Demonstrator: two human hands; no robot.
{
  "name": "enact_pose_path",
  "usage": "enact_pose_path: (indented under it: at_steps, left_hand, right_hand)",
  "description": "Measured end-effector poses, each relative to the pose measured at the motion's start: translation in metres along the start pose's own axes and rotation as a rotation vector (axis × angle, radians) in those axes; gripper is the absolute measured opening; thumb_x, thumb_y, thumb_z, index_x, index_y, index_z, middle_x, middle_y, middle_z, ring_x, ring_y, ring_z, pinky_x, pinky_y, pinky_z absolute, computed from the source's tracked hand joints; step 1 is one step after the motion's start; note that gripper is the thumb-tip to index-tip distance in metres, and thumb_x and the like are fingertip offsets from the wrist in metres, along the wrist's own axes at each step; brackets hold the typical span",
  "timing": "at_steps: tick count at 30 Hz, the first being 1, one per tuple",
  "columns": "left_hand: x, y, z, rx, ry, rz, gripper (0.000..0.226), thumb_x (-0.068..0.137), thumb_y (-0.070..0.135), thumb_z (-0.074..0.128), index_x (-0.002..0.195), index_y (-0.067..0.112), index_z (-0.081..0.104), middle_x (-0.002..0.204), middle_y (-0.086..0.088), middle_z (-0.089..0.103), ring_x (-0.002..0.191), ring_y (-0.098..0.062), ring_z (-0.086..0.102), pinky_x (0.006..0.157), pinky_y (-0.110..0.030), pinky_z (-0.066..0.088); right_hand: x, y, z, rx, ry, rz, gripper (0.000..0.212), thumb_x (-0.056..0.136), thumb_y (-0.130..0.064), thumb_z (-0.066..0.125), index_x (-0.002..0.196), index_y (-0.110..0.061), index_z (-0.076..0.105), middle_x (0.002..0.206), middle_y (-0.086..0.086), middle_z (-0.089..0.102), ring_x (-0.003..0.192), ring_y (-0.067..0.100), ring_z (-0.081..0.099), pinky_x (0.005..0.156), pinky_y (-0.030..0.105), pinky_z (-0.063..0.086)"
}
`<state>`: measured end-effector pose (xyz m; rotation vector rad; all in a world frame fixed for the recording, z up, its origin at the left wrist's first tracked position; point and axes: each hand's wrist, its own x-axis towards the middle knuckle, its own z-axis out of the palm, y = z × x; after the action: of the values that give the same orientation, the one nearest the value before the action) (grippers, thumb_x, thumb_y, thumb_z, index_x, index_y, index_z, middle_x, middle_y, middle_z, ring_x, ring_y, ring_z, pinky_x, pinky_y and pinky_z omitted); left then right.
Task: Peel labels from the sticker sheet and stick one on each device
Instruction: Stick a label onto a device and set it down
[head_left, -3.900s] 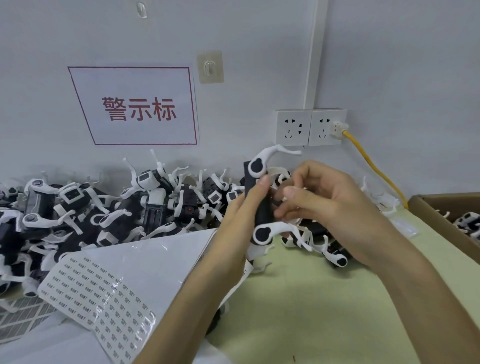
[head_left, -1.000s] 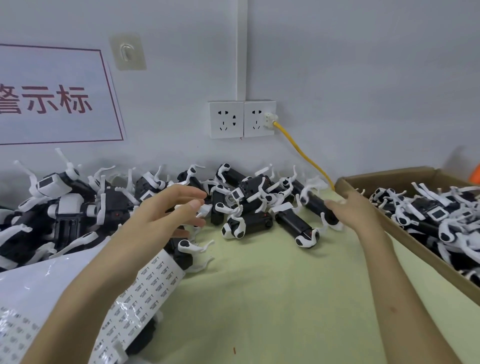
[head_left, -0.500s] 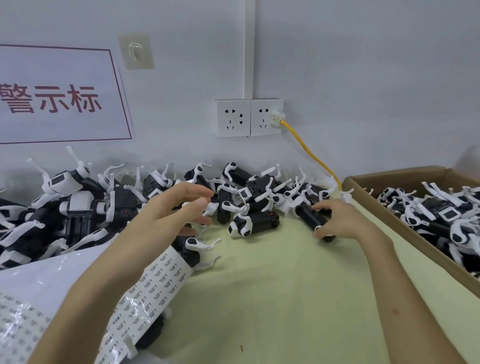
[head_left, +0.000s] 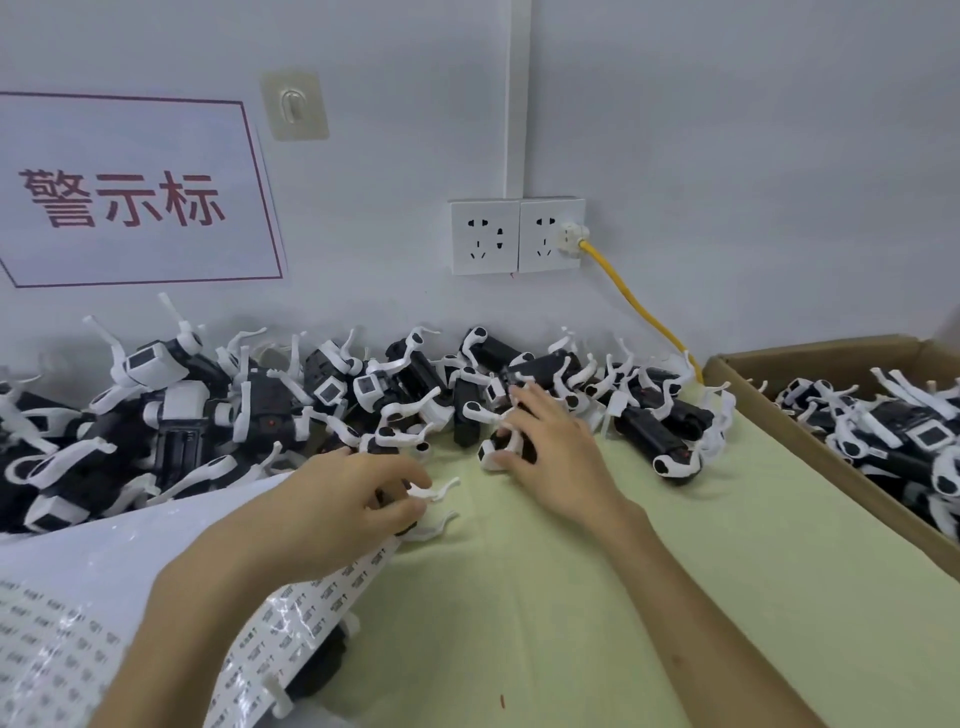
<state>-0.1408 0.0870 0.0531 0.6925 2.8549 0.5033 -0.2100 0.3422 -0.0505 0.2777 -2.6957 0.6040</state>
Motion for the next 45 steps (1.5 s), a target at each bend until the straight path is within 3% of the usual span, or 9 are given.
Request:
enact_pose_path:
  at_steps: [3,10,14,17,20,30,39,41,45]
  left_hand:
    - [-0.001,-0.003,-0.001,-0.005,0.000,-0.007,0.027,0.103,0.044,0.052,0.129,0.041,0.059,0.099,0.022,0.067,0.085,0.010,0.058,0.073,-0.007,0.043]
    - [-0.004,-0.008,-0.013,-0.113,0.083,0.039,0.014,0.101,0.039,0.058,0.108,0.043,0.069,0.068,0.010,0.069,0.056,-0.003,0.056,0.056,-0.012,0.041]
    - [-0.010,-0.014,-0.025,-0.199,0.222,0.071,0.018,0.101,0.035,0.058,0.093,0.043,0.073,0.047,0.007,0.048,0.043,-0.009,0.036,0.049,-0.015,0.036]
    - [-0.019,-0.021,-0.036,-0.266,0.336,0.086,0.020,0.100,0.035,0.058,0.090,0.043,0.073,0.047,0.003,0.047,0.043,-0.008,0.032,0.046,-0.016,0.035]
    - [-0.030,-0.025,-0.047,-0.286,0.498,0.101,0.020,0.100,0.030,0.060,0.089,0.039,0.074,0.042,0.007,0.042,0.037,-0.008,0.031,0.043,-0.013,0.031]
    - [-0.072,-0.057,-0.081,-0.365,0.910,-0.002,0.021,0.101,0.023,0.060,0.087,0.029,0.075,0.040,0.007,0.036,0.037,-0.009,0.018,0.038,-0.017,0.015]
    - [-0.095,-0.079,-0.092,-0.483,1.204,-0.115,0.019,0.099,0.024,0.059,0.091,0.025,0.076,0.038,0.009,0.034,0.037,-0.009,0.021,0.038,-0.018,0.015]
    - [-0.098,-0.082,-0.093,-0.511,1.222,-0.110,0.019,0.100,0.022,0.059,0.092,0.022,0.076,0.038,0.009,0.034,0.036,-0.008,0.021,0.037,-0.017,0.017]
    - [-0.100,-0.086,-0.093,-0.542,1.205,-0.119,0.019,0.100,0.023,0.060,0.091,0.024,0.077,0.039,0.010,0.032,0.038,-0.007,0.020,0.038,-0.018,0.017]
  right_hand:
    - [-0.001,0.014,-0.008,-0.030,0.112,0.119,0.022,0.091,-0.026,0.067,0.113,-0.022,0.066,0.162,-0.009,0.034,0.141,0.020,0.041,0.107,0.043,0.035]
    - [-0.004,0.028,-0.022,-0.025,0.213,0.346,0.048,0.085,-0.011,0.072,0.130,-0.020,0.059,0.157,0.001,0.037,0.145,0.024,0.037,0.112,0.048,0.031]
    - [0.004,0.003,-0.029,0.050,0.338,0.209,0.051,0.080,-0.013,0.075,0.129,-0.018,0.060,0.142,0.002,0.048,0.133,0.024,0.047,0.108,0.044,0.036]
    - [0.009,-0.028,-0.025,0.221,0.219,0.032,0.049,0.085,-0.015,0.073,0.132,-0.019,0.060,0.138,-0.003,0.052,0.126,0.016,0.052,0.106,0.039,0.043]
    - [0.009,-0.058,-0.009,0.279,0.049,-0.040,0.047,0.092,-0.025,0.071,0.137,-0.022,0.059,0.144,-0.005,0.048,0.135,0.011,0.045,0.113,0.035,0.037]
    - [0.043,-0.168,0.007,0.173,0.050,-0.329,0.082,0.084,-0.055,0.069,0.153,-0.032,0.032,0.162,-0.005,0.023,0.148,0.019,0.027,0.117,0.047,0.026]
    - [0.119,-0.290,0.042,0.264,-0.130,-0.293,0.112,0.076,-0.067,0.074,0.160,-0.024,0.015,0.169,0.004,0.006,0.151,0.035,0.021,0.113,0.057,0.032]
    - [0.126,-0.302,0.055,0.222,-0.172,-0.304,0.092,0.081,-0.058,0.075,0.155,-0.023,0.032,0.167,0.004,0.012,0.146,0.037,0.033,0.107,0.052,0.039]
    - [0.130,-0.292,0.063,0.395,-0.047,-0.257,0.030,0.090,-0.036,0.074,0.113,-0.018,0.068,0.142,0.007,0.047,0.118,0.026,0.058,0.095,0.036,0.046]
